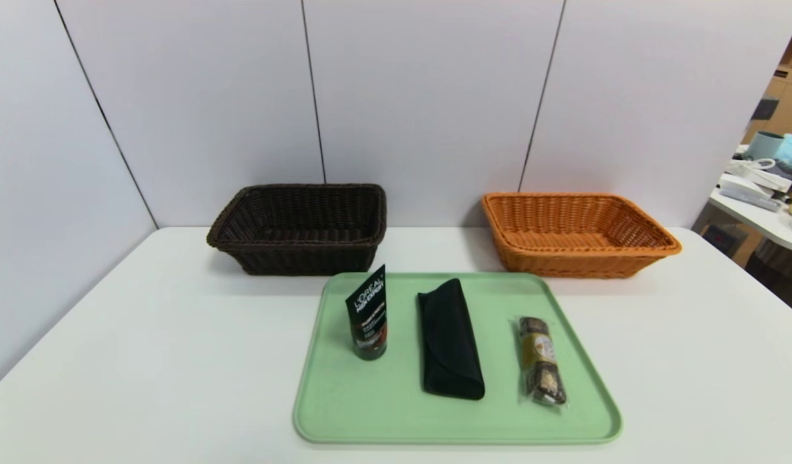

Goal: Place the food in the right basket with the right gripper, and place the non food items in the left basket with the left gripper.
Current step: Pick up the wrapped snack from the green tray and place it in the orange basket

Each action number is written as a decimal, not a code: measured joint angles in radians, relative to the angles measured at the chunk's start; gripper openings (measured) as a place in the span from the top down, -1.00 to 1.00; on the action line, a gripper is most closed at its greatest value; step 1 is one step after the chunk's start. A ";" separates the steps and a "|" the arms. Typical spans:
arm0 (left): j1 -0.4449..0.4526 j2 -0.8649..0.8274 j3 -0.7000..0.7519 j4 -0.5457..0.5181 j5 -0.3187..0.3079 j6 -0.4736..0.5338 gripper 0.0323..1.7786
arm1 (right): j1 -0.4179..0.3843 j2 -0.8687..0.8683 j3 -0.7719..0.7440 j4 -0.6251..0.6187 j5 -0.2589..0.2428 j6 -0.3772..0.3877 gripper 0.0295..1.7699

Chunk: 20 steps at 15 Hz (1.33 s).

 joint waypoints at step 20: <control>0.000 0.000 0.000 0.001 -0.001 0.007 -0.90 | 0.000 0.000 -0.001 0.001 0.005 -0.006 -0.92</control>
